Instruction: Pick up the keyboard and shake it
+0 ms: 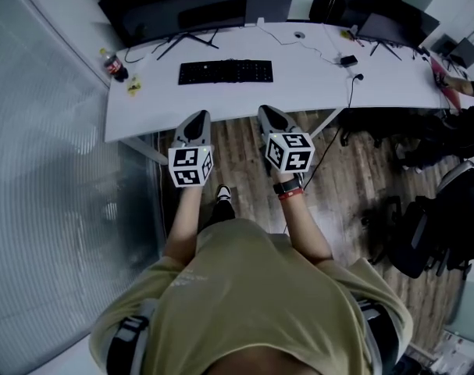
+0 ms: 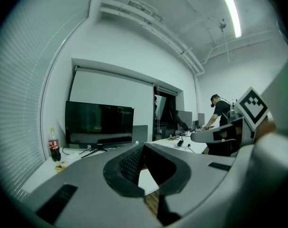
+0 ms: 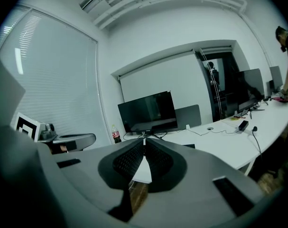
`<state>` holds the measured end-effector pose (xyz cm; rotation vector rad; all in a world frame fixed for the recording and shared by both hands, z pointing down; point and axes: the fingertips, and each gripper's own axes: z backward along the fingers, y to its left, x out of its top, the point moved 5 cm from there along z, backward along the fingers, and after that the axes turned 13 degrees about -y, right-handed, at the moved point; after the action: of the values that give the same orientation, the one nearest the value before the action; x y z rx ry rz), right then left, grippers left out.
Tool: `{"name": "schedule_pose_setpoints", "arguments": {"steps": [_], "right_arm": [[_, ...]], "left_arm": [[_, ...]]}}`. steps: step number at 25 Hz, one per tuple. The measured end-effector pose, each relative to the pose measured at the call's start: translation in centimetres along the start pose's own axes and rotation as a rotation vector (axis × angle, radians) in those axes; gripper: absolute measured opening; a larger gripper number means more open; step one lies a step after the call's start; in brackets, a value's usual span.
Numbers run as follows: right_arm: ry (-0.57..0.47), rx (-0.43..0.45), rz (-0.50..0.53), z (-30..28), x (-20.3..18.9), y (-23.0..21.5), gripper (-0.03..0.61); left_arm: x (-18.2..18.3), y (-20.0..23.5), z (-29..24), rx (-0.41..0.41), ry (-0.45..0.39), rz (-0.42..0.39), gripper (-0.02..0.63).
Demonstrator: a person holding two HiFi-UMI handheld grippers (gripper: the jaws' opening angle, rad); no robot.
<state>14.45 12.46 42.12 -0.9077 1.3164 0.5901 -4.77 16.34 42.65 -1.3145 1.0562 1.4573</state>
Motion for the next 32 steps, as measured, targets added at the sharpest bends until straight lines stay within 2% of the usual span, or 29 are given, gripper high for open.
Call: {"name": "schedule_pose_setpoints", "arguments": {"steps": [13,21,27,32], "right_arm": [[-0.005,-0.036,0.021,-9.0,1.5,-1.6,0.034],[0.002,-0.063,0.019,-15.9,1.3,-2.1,0.034],[0.02,-0.053,0.027,-22.2,0.5,-1.4,0.034],[0.062,-0.038,0.034,-26.3,-1.3,-1.0,0.034]], "left_arm": [[0.2,4.9,-9.5,-0.059,0.01,0.02,0.02],[-0.6,9.6,-14.1,-0.083,0.031,0.009,0.02],[-1.1,14.0,-17.5,-0.09,0.044,0.006,0.021],[-3.2,17.4,-19.6,-0.083,0.073,0.029,0.021]]}}
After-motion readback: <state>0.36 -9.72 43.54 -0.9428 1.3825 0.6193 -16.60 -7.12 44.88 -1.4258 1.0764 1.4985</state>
